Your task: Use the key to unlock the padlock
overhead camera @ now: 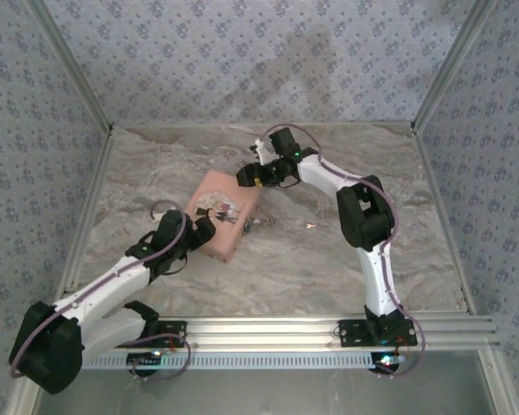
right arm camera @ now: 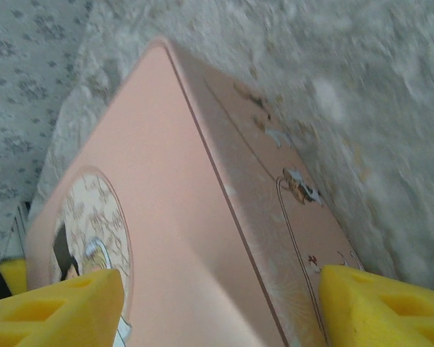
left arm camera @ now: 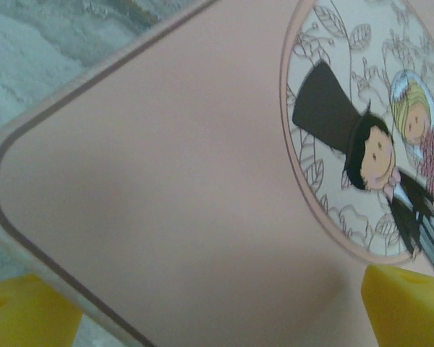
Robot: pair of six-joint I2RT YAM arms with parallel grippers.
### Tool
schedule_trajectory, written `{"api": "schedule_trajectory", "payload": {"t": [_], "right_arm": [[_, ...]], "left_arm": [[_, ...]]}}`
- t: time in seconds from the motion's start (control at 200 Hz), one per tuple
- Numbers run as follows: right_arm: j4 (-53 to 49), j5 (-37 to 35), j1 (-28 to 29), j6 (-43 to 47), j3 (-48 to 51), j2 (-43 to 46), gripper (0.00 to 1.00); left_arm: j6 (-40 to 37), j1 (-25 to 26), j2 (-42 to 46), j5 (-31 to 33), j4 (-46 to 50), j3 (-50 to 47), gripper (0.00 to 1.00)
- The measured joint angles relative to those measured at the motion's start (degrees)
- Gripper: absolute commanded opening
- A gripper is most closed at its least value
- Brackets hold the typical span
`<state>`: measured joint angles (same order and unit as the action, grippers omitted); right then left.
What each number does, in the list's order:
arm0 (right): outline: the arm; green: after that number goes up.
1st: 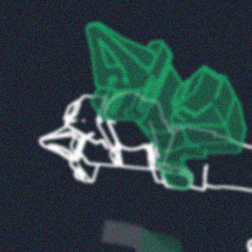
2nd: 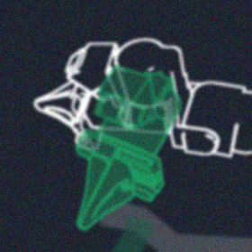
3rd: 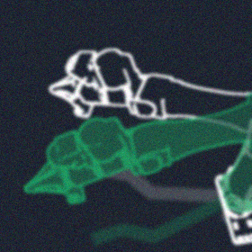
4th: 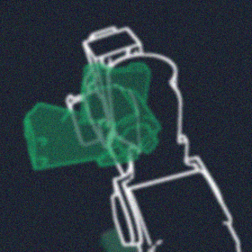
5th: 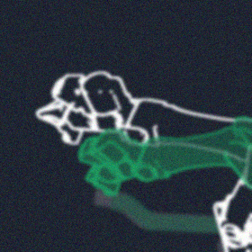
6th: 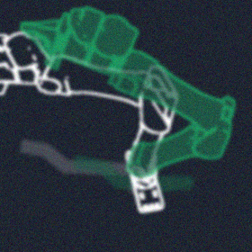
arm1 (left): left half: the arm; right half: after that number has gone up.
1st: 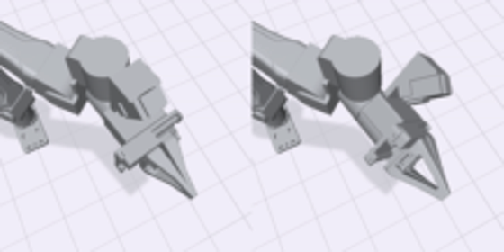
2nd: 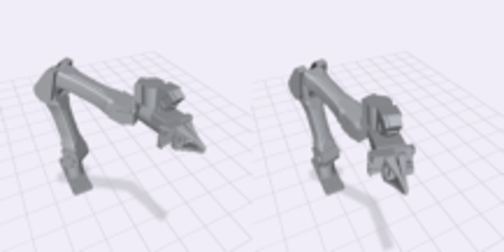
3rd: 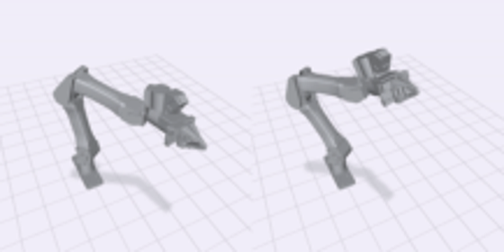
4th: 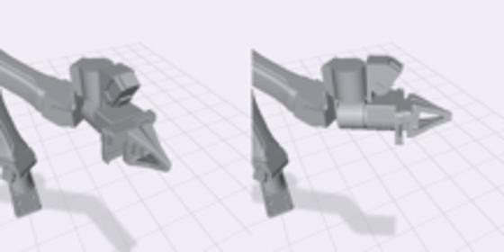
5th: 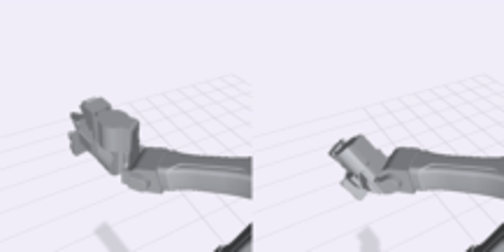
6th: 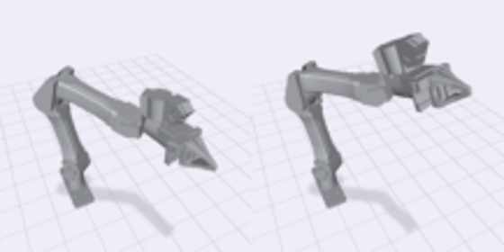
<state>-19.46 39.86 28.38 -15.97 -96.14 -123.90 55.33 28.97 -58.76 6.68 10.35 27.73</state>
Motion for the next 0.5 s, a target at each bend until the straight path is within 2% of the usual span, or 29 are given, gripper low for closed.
{"api": "schedule_trajectory", "payload": {"t": [0.33,0.5], "right_arm": [[5.6,-5.9,-1.5,-0.7,30.6,22.2,0.73],[8.0,-9.5,-0.8,-3.7,38.8,28.7,0.73]], "left_arm": [[-6.7,-2.7,-18.7,-3.2,-2.6,13.2,0.96],[-9.7,-2.8,-26.4,-5.0,-4.2,19.7,0.95]]}}
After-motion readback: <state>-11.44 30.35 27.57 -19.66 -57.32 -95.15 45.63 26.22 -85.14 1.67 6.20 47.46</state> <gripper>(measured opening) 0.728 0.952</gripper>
